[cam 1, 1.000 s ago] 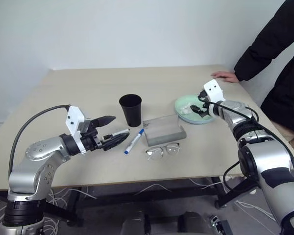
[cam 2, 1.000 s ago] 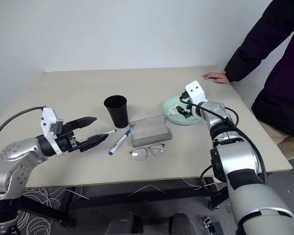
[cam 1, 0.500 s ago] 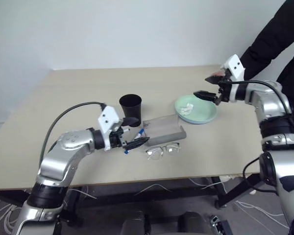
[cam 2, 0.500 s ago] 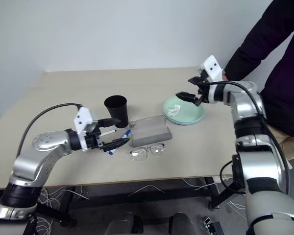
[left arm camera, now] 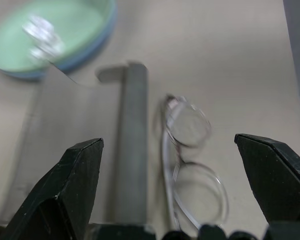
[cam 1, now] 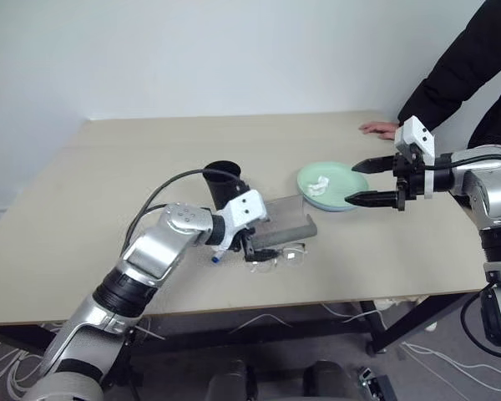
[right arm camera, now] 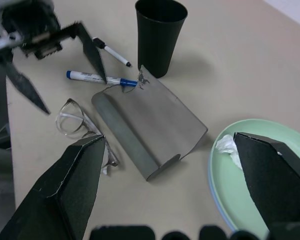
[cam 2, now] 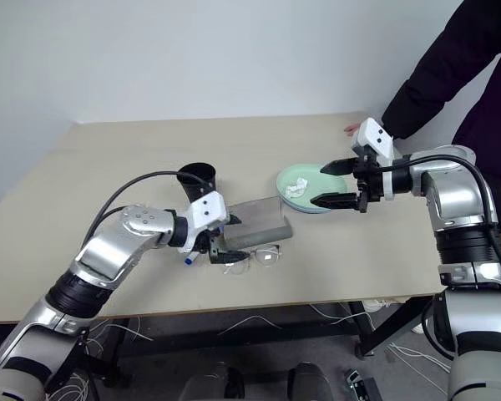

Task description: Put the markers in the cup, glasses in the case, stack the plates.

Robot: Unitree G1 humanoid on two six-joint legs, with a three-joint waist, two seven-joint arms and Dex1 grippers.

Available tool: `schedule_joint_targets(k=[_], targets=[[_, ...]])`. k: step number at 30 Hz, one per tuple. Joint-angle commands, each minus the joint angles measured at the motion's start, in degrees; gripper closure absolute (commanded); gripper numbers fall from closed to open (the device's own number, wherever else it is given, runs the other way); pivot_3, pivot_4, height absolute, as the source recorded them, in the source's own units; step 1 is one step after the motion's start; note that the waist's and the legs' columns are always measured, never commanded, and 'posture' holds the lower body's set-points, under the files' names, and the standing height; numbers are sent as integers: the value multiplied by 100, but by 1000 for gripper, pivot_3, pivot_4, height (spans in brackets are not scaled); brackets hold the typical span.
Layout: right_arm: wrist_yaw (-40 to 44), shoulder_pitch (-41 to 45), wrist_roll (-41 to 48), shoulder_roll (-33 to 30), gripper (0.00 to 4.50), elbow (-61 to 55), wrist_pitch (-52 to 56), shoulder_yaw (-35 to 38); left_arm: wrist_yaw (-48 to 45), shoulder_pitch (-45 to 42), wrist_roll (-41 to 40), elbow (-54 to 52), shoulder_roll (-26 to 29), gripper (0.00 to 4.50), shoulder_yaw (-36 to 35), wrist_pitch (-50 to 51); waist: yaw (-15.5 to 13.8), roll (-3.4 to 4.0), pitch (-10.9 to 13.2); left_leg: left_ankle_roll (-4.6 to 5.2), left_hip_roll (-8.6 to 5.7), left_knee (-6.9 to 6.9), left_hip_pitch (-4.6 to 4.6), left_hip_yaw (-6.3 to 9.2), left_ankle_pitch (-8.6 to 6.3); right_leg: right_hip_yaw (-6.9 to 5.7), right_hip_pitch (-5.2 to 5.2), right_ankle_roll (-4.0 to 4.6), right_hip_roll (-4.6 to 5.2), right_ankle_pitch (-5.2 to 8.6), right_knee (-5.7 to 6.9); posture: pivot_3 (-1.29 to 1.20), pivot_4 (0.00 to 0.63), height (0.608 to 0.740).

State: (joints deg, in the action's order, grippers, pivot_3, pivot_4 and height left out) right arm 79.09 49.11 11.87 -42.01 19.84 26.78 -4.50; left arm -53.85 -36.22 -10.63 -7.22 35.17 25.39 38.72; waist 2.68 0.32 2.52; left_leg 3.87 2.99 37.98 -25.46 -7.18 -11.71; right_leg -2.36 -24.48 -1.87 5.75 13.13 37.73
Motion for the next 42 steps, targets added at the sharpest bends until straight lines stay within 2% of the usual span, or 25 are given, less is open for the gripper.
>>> schedule_joint_targets(k=[1,10,21,24,29,42], targets=[[-70,105,157,-53,69,-247,-53,153,-95,-434,529,65,-14,0,435,51,-8,0,0,1,0,1,0,0,1,-1,0,0,1,0,0,0,0,740],[-256,-68,263,-72,69,-473,32,208,-302,-1128,1303,949,-468,0,1138,-117,-22,-3,2,14,-10,13,-5,9,-2,2,3,1,11,0,-2,0,0,740],[-535,-372,412,-154,69,-835,154,324,-631,-1423,1714,1722,-833,0,1220,-604,-19,-4,3,19,-8,14,-6,25,1,4,2,1,10,-1,0,0,0,740],[-587,-455,445,-181,0,-898,166,366,-758,-1467,1808,1862,-937,652,1238,-674,-23,-5,3,22,-10,16,-7,31,0,5,2,1,11,-1,-1,0,0,740],[-675,-508,480,-194,0,-952,184,379,-928,-1467,1905,1943,-992,2370,1218,-729,-21,-6,4,24,-10,16,-6,31,0,5,3,1,10,-1,-1,0,0,740],[-839,-568,531,-227,0,-985,169,375,-1218,-1395,2063,1982,-1023,2370,1207,-778,-20,-6,4,26,-10,19,-6,33,1,4,4,1,10,-1,0,0,0,740]])
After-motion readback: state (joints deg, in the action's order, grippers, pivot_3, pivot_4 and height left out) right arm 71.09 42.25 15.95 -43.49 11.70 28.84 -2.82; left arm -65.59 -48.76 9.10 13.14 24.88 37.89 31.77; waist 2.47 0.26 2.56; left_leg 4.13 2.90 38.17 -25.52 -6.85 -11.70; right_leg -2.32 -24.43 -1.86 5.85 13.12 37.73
